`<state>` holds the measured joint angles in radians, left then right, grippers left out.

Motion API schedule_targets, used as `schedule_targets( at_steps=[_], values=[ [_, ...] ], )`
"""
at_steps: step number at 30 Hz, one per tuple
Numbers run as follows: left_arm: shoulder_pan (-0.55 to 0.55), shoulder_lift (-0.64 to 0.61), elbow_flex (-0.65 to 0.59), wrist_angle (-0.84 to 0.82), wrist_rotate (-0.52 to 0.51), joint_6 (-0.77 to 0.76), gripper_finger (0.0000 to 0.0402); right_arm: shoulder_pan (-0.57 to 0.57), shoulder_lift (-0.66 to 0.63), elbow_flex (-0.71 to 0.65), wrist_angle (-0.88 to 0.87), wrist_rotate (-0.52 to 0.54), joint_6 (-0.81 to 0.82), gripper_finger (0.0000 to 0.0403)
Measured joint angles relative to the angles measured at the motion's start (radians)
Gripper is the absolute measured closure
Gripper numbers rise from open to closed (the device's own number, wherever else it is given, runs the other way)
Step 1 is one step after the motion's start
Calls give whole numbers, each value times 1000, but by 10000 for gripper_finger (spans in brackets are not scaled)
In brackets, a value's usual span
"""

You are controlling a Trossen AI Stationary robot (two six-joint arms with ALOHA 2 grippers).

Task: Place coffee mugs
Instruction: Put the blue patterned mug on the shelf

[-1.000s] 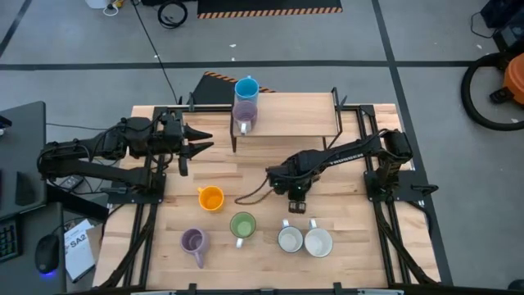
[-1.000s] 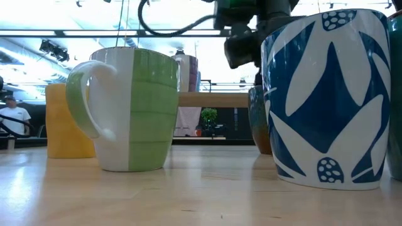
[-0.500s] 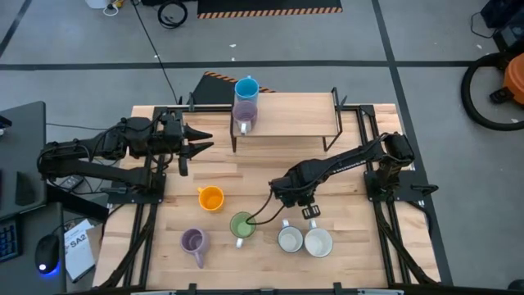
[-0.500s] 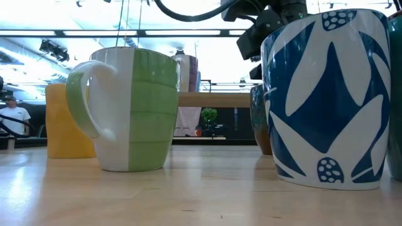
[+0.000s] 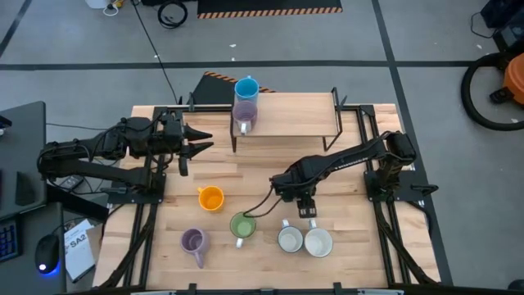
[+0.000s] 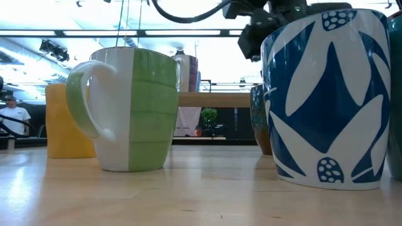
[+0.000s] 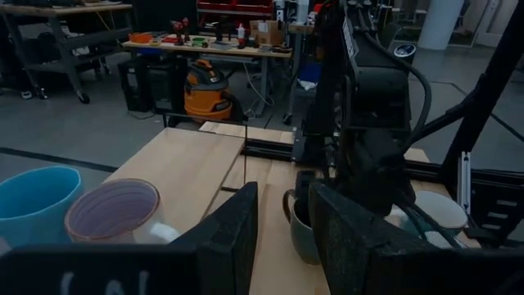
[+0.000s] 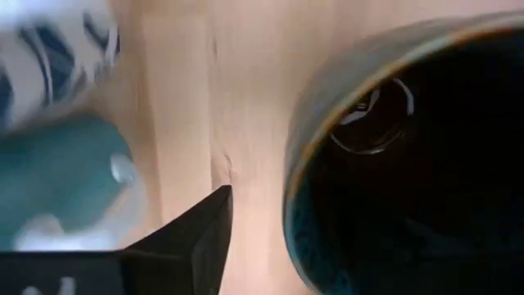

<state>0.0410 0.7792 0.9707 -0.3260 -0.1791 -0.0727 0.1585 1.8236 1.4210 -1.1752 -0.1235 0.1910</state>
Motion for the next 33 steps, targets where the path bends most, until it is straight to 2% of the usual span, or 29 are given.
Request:
schedule_targets(
  at_steps=[6, 11, 19, 24, 33],
  values=[
    [0, 0, 0, 1, 0, 0, 283, -18, -9, 7, 49, -6, 370, 166],
    [0, 0, 0, 0, 0, 2, 283, -30, -9, 7, 122, -21, 581, 165],
    [0, 0, 0, 0, 0, 4, 283, -32, -9, 7, 127, 68, 900, 166],
    [0, 0, 0, 0, 0, 4, 283, -44, -9, 7, 128, 79, 965, 166],
    [0, 0, 0, 0, 0, 8, 283, -49, -10, -63, 187, 48, 924, 195]
  ],
)
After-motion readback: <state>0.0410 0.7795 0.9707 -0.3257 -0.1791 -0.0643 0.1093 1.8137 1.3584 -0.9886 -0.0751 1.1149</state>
